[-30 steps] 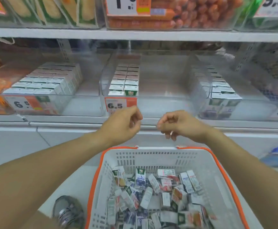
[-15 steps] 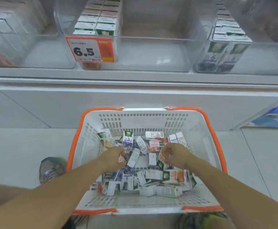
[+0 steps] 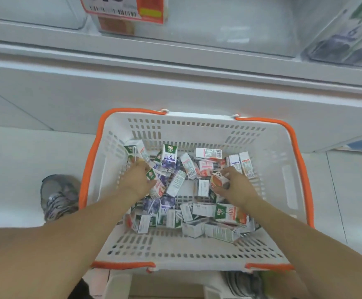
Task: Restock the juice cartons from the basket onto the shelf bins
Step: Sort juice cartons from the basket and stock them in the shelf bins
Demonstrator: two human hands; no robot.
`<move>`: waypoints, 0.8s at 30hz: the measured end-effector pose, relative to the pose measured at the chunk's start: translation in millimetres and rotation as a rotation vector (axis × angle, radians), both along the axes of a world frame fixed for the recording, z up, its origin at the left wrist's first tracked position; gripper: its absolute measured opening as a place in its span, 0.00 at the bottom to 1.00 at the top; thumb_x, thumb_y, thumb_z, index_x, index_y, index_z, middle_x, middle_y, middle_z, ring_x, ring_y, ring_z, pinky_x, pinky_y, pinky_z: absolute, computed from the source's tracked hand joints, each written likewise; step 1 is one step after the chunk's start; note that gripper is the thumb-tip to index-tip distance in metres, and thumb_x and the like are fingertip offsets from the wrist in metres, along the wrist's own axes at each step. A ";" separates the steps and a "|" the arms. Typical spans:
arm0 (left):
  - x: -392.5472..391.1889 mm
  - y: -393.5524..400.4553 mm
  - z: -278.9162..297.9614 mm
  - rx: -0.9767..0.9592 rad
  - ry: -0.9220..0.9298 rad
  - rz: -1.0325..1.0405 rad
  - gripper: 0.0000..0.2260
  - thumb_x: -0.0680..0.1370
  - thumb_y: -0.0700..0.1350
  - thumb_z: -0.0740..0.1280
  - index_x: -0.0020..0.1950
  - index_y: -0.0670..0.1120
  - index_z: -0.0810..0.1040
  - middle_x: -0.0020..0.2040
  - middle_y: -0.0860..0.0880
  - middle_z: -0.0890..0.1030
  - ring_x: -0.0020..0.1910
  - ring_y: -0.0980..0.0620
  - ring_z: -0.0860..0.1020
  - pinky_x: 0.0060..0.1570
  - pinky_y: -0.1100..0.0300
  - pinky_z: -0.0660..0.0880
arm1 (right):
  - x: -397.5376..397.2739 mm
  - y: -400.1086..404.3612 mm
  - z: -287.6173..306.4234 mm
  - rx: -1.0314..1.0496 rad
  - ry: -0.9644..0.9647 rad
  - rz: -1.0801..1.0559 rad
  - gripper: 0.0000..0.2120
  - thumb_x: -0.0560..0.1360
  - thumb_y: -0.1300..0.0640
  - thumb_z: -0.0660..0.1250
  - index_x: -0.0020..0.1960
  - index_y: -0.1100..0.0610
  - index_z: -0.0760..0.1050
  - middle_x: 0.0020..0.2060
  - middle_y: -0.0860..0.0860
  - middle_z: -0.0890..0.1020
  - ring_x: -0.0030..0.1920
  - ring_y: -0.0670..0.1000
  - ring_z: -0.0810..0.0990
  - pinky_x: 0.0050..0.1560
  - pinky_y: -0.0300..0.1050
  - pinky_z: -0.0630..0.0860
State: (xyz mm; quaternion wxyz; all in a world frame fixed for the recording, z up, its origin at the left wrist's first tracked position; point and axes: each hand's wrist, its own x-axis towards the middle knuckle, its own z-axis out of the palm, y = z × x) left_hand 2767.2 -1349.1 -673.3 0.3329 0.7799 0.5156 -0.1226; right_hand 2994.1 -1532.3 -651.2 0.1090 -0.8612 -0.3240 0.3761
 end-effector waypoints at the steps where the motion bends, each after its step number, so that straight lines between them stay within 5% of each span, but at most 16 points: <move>1: 4.6 0.7 1.5 -0.016 0.009 0.039 0.21 0.74 0.45 0.74 0.64 0.43 0.73 0.67 0.42 0.71 0.57 0.46 0.76 0.61 0.55 0.73 | -0.1 3.0 1.0 -0.018 -0.002 0.009 0.25 0.74 0.49 0.73 0.66 0.52 0.67 0.38 0.50 0.82 0.38 0.49 0.81 0.38 0.47 0.79; 4: 19.3 4.0 9.2 -0.095 0.074 0.161 0.26 0.70 0.38 0.76 0.66 0.44 0.73 0.70 0.40 0.64 0.58 0.44 0.76 0.64 0.56 0.72 | 0.3 9.5 7.4 -0.057 0.018 -0.014 0.25 0.73 0.51 0.74 0.64 0.52 0.67 0.38 0.51 0.82 0.36 0.51 0.81 0.38 0.50 0.80; 7: 31.9 5.0 21.7 -0.117 0.091 0.164 0.28 0.68 0.34 0.75 0.67 0.41 0.74 0.68 0.40 0.69 0.60 0.44 0.75 0.61 0.58 0.74 | 6.5 18.1 22.2 -0.073 -0.012 0.005 0.27 0.72 0.50 0.73 0.66 0.54 0.66 0.40 0.53 0.83 0.42 0.53 0.82 0.42 0.49 0.79; 12: 41.9 16.2 66.4 -0.282 0.102 0.184 0.17 0.65 0.40 0.78 0.49 0.37 0.79 0.49 0.44 0.81 0.42 0.49 0.82 0.46 0.57 0.82 | 33.8 40.3 96.5 -0.037 0.185 0.013 0.33 0.72 0.58 0.74 0.69 0.53 0.59 0.43 0.54 0.83 0.33 0.52 0.83 0.33 0.44 0.79; 15: 52.8 17.8 107.3 -0.599 -0.076 0.205 0.13 0.70 0.35 0.76 0.52 0.38 0.79 0.51 0.42 0.81 0.47 0.49 0.83 0.45 0.59 0.82 | 50.1 52.6 167.2 0.013 0.336 0.073 0.25 0.73 0.63 0.72 0.65 0.53 0.65 0.45 0.61 0.84 0.36 0.59 0.84 0.46 0.56 0.83; 18: 65.8 11.3 158.5 -0.886 -0.327 0.144 0.12 0.75 0.32 0.70 0.56 0.31 0.75 0.62 0.32 0.78 0.61 0.40 0.80 0.59 0.54 0.79 | 57.7 58.1 245.1 0.088 0.302 0.139 0.15 0.72 0.67 0.69 0.57 0.60 0.72 0.46 0.63 0.84 0.41 0.62 0.85 0.49 0.59 0.83; 20: 72.2 5.4 193.5 -1.008 -0.533 0.120 0.18 0.72 0.33 0.70 0.61 0.33 0.74 0.65 0.30 0.75 0.64 0.39 0.77 0.62 0.52 0.77 | 58.0 54.0 289.5 0.173 0.319 0.121 0.11 0.72 0.69 0.68 0.53 0.62 0.73 0.46 0.65 0.84 0.42 0.62 0.85 0.47 0.56 0.84; 24: 78.1 -10.5 259.5 -1.226 -0.895 0.043 0.24 0.64 0.34 0.70 0.61 0.39 0.80 0.59 0.37 0.80 0.55 0.44 0.80 0.54 0.53 0.80 | 52.7 30.4 333.5 0.376 0.417 0.044 0.12 0.68 0.60 0.67 0.49 0.63 0.73 0.36 0.63 0.84 0.35 0.62 0.84 0.33 0.48 0.82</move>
